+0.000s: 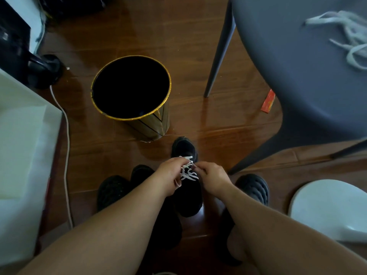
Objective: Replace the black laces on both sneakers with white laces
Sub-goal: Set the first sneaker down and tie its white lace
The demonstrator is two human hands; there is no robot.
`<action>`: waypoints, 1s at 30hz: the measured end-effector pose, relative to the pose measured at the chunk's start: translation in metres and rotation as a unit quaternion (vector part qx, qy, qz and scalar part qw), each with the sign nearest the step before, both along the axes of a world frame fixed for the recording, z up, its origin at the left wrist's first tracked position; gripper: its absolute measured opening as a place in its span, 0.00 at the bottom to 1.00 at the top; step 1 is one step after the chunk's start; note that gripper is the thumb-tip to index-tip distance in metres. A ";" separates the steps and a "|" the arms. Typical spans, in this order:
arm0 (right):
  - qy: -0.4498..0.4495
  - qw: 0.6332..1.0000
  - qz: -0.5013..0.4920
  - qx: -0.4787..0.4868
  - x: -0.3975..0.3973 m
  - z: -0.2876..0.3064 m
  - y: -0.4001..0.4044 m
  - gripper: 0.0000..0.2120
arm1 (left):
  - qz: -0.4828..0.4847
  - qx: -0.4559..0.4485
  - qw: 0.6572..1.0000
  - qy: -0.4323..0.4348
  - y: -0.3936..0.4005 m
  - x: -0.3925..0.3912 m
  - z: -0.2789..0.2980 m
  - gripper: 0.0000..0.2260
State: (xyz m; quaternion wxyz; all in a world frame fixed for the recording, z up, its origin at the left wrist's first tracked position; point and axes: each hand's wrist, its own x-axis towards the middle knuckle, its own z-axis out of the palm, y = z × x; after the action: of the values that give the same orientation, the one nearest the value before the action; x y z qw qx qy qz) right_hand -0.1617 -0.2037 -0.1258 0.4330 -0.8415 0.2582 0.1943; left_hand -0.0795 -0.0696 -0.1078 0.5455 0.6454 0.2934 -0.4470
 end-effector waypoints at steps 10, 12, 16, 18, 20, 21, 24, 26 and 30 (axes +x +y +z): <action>0.050 0.905 -0.270 0.326 0.015 0.006 0.034 0.11 | -0.057 -0.049 0.996 -0.054 0.009 -0.007 -0.008 0.10; 0.070 0.877 -0.347 0.326 0.017 0.000 0.028 0.11 | -0.048 -0.029 0.996 -0.068 0.011 -0.006 -0.006 0.10; 0.081 0.860 -0.417 0.284 0.014 -0.009 0.021 0.15 | 0.034 0.023 0.999 -0.025 0.024 0.000 -0.001 0.09; 0.067 0.865 -0.404 0.290 0.013 -0.008 0.023 0.14 | 0.069 0.053 0.996 -0.024 0.030 0.004 -0.007 0.11; 0.054 0.919 -0.311 0.237 0.012 -0.007 0.026 0.12 | 0.117 0.058 0.991 -0.026 0.029 0.010 -0.012 0.11; 0.051 0.952 -0.241 0.182 0.012 -0.009 0.028 0.09 | 0.146 0.052 0.988 -0.024 0.027 0.013 -0.009 0.11; 0.044 0.996 -0.081 0.022 0.015 -0.009 0.032 0.05 | 0.221 -0.002 0.975 -0.005 0.015 0.027 0.004 0.12; 0.037 0.998 0.009 -0.048 0.017 -0.006 0.035 0.07 | 0.246 -0.059 0.967 0.003 0.003 0.037 0.012 0.15; 0.017 0.988 0.105 -0.113 0.017 -0.009 0.039 0.03 | 0.208 -0.132 0.969 -0.014 -0.020 0.044 0.034 0.17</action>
State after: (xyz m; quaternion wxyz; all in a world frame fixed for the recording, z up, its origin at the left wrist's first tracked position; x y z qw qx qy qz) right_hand -0.1450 -0.1651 -0.1353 0.3081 -0.9039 0.1962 0.2226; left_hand -0.0356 -0.0897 -0.0737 0.7106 0.4987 0.3525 -0.3495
